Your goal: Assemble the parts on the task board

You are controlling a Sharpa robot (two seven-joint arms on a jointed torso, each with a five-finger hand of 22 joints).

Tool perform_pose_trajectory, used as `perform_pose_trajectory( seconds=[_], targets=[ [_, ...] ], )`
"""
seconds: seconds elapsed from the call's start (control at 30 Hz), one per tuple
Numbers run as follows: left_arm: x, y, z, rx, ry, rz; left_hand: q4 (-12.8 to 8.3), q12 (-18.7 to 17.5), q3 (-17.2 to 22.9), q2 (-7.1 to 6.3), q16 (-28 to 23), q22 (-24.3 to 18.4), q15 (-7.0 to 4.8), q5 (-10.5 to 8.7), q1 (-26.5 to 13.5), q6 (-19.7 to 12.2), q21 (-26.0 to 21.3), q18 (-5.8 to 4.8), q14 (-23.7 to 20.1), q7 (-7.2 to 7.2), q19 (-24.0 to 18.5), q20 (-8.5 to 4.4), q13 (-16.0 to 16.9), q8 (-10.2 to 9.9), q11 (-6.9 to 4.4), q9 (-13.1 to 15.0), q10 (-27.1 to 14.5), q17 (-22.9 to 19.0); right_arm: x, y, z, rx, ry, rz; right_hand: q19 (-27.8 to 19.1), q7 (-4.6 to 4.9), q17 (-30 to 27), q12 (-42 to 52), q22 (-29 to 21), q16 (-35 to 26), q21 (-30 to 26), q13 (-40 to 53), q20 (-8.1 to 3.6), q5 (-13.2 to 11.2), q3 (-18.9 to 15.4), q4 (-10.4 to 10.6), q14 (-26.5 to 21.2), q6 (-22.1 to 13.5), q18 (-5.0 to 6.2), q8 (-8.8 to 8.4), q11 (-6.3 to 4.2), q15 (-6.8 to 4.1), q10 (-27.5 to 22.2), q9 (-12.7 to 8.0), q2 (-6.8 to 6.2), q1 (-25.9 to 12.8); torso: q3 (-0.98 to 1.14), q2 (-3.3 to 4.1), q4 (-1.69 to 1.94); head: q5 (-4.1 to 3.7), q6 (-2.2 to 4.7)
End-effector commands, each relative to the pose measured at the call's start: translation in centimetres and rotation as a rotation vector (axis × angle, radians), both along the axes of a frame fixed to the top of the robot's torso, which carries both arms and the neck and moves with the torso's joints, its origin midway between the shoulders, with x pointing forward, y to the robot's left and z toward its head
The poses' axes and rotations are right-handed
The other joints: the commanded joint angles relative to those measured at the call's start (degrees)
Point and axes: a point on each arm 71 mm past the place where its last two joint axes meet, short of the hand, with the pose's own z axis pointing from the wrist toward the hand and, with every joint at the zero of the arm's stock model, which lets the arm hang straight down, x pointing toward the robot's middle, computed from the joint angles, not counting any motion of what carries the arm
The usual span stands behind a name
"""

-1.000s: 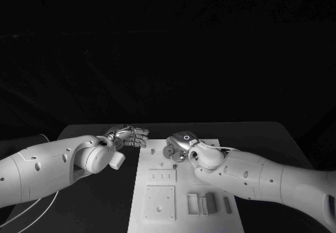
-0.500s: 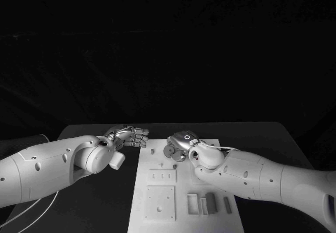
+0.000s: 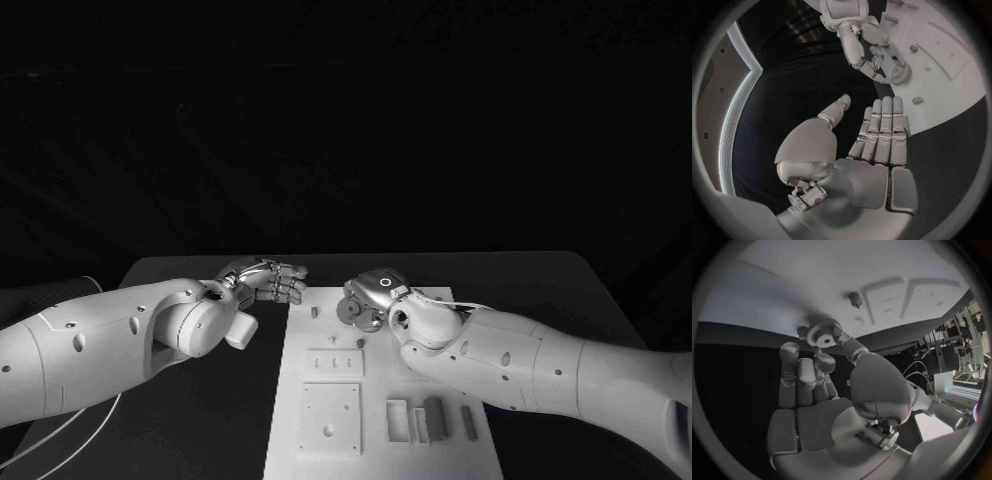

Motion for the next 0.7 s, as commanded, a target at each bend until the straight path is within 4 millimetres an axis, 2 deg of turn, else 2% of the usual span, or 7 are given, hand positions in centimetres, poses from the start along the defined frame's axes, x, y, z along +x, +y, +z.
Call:
perform_pose_trajectory(
  seconds=[0.03,0.4,0.7],
  targets=[
    [0.00,-0.27,0.14,-0.004,-0.006,-0.017,0.16,-0.41,0.03,-0.07,-0.29,0.09,0.05,-0.23,-0.41,0.04,-0.19,1.05,0.30,0.31,0.21,-0.06,0.07,-0.22,0.18,0.06,0.30,0.10,0.02,0.12,0.12,-0.004,-0.014,0.003,-0.09,0.45,-0.02,-0.29,0.99,-0.30,0.23,-0.06,-0.36,0.40,-0.19,0.17,-0.06,3.04,3.90,1.55,-0.25,-0.38,0.01,2.38,0.01,0.45,-0.01,0.01,0.00,0.03,-0.03],
    [0.26,-0.66,0.09,-0.001,-0.008,-0.023,0.19,-0.44,0.03,-0.04,-0.34,0.11,0.06,-0.24,-0.44,0.03,-0.21,1.04,0.30,0.32,0.21,-0.05,0.10,-0.24,0.19,0.08,0.30,0.14,0.34,-0.04,0.14,-0.011,-0.007,-0.007,-0.08,0.46,-0.10,-0.33,0.98,-0.33,0.22,-0.06,-0.35,0.47,-0.23,0.18,-0.08,2.98,3.90,1.49,-0.23,-0.38,0.04,2.39,0.00,0.44,-0.06,0.04,-0.09,-0.12,-0.09],
    [0.27,-0.68,0.09,-0.001,-0.009,-0.022,0.20,-0.48,0.03,-0.04,-0.38,0.12,0.07,-0.24,-0.46,0.02,-0.23,1.04,0.31,0.32,0.20,-0.04,0.13,-0.27,0.20,0.09,0.29,0.18,0.36,0.09,0.12,-0.009,-0.001,-0.005,-0.08,0.48,-0.14,-0.37,0.97,-0.36,0.21,-0.07,-0.34,0.50,-0.26,0.19,-0.09,2.94,3.90,1.45,-0.22,-0.37,0.06,2.40,0.02,0.44,0.00,0.00,0.01,-0.20,-0.16]
  ],
)
